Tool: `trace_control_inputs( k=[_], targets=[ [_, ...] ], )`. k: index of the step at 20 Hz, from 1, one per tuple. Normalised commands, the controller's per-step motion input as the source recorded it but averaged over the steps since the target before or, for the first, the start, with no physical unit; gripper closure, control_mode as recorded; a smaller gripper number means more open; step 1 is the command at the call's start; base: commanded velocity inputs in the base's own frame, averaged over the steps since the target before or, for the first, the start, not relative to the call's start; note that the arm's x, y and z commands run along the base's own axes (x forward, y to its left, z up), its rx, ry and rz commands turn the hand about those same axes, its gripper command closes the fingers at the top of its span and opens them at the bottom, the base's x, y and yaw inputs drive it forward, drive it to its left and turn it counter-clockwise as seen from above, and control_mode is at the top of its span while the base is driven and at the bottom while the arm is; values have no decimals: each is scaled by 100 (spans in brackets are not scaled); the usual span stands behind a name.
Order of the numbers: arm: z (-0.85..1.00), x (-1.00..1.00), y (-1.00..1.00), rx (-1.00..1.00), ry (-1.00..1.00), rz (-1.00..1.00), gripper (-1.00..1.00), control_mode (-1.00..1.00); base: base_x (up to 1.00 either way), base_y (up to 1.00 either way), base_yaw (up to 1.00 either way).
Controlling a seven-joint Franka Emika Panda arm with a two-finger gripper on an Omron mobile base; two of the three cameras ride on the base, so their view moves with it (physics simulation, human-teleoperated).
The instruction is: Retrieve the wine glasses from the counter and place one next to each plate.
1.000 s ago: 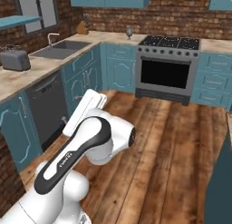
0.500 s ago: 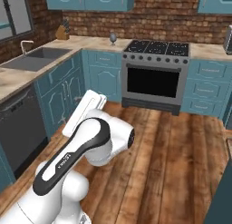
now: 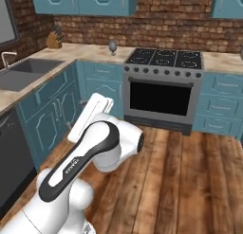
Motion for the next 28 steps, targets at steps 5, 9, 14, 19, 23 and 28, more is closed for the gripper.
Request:
trace_control_inputs(
  k=[5,9,14,19,23,28],
  targets=[
    [0,0,0,0,0,0,-100,100,100,43,0],
    [0,0,0,0,0,0,-100,100,100,18,0],
    [0,0,0,0,0,0,-100,100,100,20,0],
    [0,0,0,0,0,0,-100,100,100,49,0],
    [0,0,0,0,0,0,-100,100,100,38,0],
    [0,0,0,0,0,0,-100,100,100,28,0]
  ],
)
